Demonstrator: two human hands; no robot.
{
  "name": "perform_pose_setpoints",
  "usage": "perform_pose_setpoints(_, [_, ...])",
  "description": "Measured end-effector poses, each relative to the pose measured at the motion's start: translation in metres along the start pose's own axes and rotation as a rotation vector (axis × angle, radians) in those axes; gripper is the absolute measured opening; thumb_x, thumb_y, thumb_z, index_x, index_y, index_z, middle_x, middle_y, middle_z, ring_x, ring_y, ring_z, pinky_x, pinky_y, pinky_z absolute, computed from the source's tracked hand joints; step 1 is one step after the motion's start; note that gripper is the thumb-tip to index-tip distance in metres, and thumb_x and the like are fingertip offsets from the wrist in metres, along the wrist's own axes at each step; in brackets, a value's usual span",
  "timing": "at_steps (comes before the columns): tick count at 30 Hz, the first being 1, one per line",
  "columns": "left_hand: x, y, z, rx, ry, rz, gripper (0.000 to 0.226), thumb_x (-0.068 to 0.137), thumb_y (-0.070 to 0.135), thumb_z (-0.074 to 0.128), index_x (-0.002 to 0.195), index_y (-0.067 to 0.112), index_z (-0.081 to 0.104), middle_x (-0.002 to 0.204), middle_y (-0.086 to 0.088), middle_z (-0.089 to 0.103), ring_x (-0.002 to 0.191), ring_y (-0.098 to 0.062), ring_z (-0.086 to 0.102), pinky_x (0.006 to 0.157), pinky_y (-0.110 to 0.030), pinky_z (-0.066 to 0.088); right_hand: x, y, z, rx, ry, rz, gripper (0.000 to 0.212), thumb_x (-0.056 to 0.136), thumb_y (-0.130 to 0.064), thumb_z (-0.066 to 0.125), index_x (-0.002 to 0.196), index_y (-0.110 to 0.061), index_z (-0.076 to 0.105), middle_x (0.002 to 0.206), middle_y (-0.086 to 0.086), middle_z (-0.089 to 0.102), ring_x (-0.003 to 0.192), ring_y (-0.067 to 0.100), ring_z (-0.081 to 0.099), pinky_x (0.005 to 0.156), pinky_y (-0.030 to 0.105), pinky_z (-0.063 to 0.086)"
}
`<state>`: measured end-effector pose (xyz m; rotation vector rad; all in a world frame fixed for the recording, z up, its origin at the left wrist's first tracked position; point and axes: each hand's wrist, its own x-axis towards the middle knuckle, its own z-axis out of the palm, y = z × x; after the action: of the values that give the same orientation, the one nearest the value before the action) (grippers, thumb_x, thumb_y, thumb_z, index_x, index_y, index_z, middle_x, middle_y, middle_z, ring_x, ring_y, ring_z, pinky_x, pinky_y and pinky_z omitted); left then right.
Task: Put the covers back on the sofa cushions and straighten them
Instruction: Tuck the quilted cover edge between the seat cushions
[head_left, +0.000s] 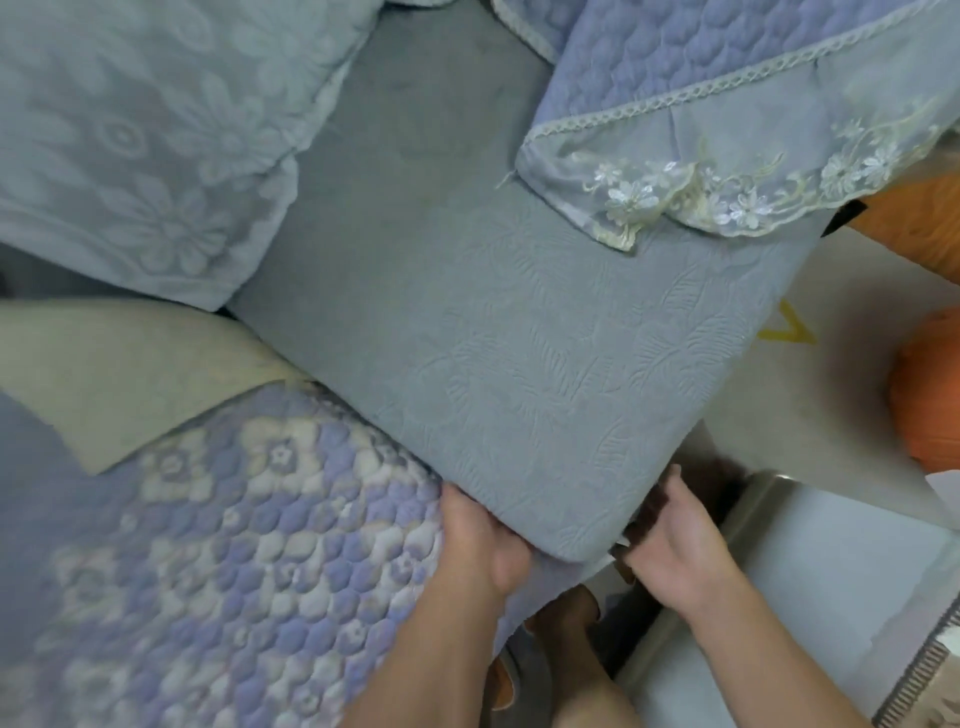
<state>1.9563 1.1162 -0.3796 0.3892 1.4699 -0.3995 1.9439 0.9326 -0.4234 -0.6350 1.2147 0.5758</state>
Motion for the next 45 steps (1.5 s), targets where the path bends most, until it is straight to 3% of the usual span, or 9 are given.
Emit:
perform_pose_setpoints(2, [-0.01, 0.018, -0.009, 0.127, -0.029, 0.134, 0.048, 0.099, 0.047, 0.046, 0.139, 0.022, 0.057, 0.143, -0.013, 0.055, 0.126, -0.027, 0.057, 0.106, -0.044, 0.047, -0.006, 0.013, 0.009, -0.003, 0.058, -0.033, 0.059, 0.097, -0.064, 0.034, 0.136, -0.027, 0.058, 0.128, 0.006, 0.067, 0.12, 0.031, 0.062, 0.099, 0.048, 0.049])
perform_pose_setpoints(7, [-0.033, 0.127, -0.004, 0.229, 0.082, 0.629, 0.026, 0.102, 0.038, 0.041, 0.096, 0.025, 0.062, 0.088, 0.013, 0.071, 0.086, -0.001, 0.064, 0.069, -0.015, 0.046, -0.007, 0.023, 0.038, 0.042, 0.149, -0.108, 0.054, 0.098, -0.063, 0.034, 0.124, -0.03, 0.068, 0.12, 0.002, 0.071, 0.114, 0.029, 0.064, 0.097, 0.056, 0.05])
perform_pose_setpoints(18, [0.093, 0.227, 0.007, 0.125, -0.025, 0.678, 0.076, 0.079, 0.081, 0.049, 0.125, 0.024, 0.068, 0.118, -0.006, 0.073, 0.11, -0.03, 0.069, 0.103, -0.05, 0.049, 0.015, 0.033, 0.053, -0.07, 0.217, -0.145, 0.046, 0.089, -0.059, 0.052, 0.122, -0.031, 0.07, 0.117, -0.002, 0.073, 0.111, 0.028, 0.066, 0.103, 0.054, 0.045])
perform_pose_setpoints(24, [0.033, 0.215, 0.013, 0.275, 0.132, 0.649, 0.044, 0.092, 0.047, 0.059, 0.118, 0.011, 0.063, 0.12, -0.005, 0.07, 0.102, -0.025, 0.07, 0.086, -0.038, 0.058, -0.031, 0.045, 0.084, -0.497, 0.808, -0.705, 0.018, 0.089, -0.011, 0.046, 0.082, -0.011, 0.062, 0.094, 0.015, 0.065, 0.076, 0.028, 0.06, 0.072, 0.035, 0.049])
perform_pose_setpoints(28, [-0.035, 0.185, -0.028, 0.399, 0.091, 0.631, 0.035, 0.077, 0.015, 0.059, 0.109, 0.004, 0.065, 0.107, -0.017, 0.071, 0.103, -0.03, 0.066, 0.085, -0.041, 0.056, -0.063, 0.083, 0.171, -1.073, 0.28, -0.865, 0.02, 0.092, -0.006, 0.052, 0.088, -0.024, 0.059, 0.088, 0.004, 0.066, 0.083, 0.028, 0.063, 0.075, 0.039, 0.05])
perform_pose_setpoints(33, [-0.048, 0.221, -0.171, 0.932, 0.681, 0.832, 0.036, 0.083, 0.03, 0.055, 0.114, 0.012, 0.059, 0.115, -0.016, 0.062, 0.114, -0.036, 0.056, 0.098, -0.042, 0.04, -0.031, 0.16, 0.266, -2.07, -0.469, -0.812, 0.041, 0.096, -0.018, 0.044, 0.135, -0.022, 0.055, 0.139, 0.007, 0.055, 0.128, 0.026, 0.051, 0.108, 0.031, 0.035])
perform_pose_setpoints(36, [-0.024, 0.288, -0.229, 1.451, 0.778, 1.083, 0.083, 0.077, 0.052, 0.037, 0.153, 0.017, 0.034, 0.149, -0.019, 0.041, 0.14, -0.04, 0.034, 0.116, -0.047, 0.026, -0.013, 0.21, 0.285, -2.344, -0.445, -0.966, 0.074, 0.084, -0.036, 0.042, 0.155, -0.021, 0.027, 0.159, 0.019, 0.023, 0.142, 0.04, 0.028, 0.118, 0.045, 0.025])
perform_pose_setpoints(40, [-0.045, 0.394, -0.196, 1.826, 0.421, 1.264, 0.075, 0.094, 0.059, 0.034, 0.153, 0.049, -0.011, 0.164, -0.011, 0.017, 0.153, -0.029, 0.007, 0.122, -0.045, 0.018, 0.017, 0.222, 0.318, -2.363, -0.412, -1.045, 0.081, 0.081, -0.047, 0.024, 0.158, -0.023, 0.012, 0.163, 0.02, 0.006, 0.146, 0.042, 0.019, 0.12, 0.049, 0.023])
perform_pose_setpoints(45, [-0.078, 0.474, -0.151, 1.688, 0.129, 1.625, 0.064, 0.094, 0.054, 0.044, 0.151, 0.036, 0.019, 0.145, -0.002, 0.045, 0.131, -0.021, 0.045, 0.102, -0.041, 0.041, 0.037, 0.239, 0.412, -2.204, -0.446, -0.938, 0.075, 0.1, -0.055, 0.032, 0.158, -0.03, -0.007, 0.165, 0.009, -0.011, 0.153, 0.028, -0.004, 0.123, 0.042, 0.012])
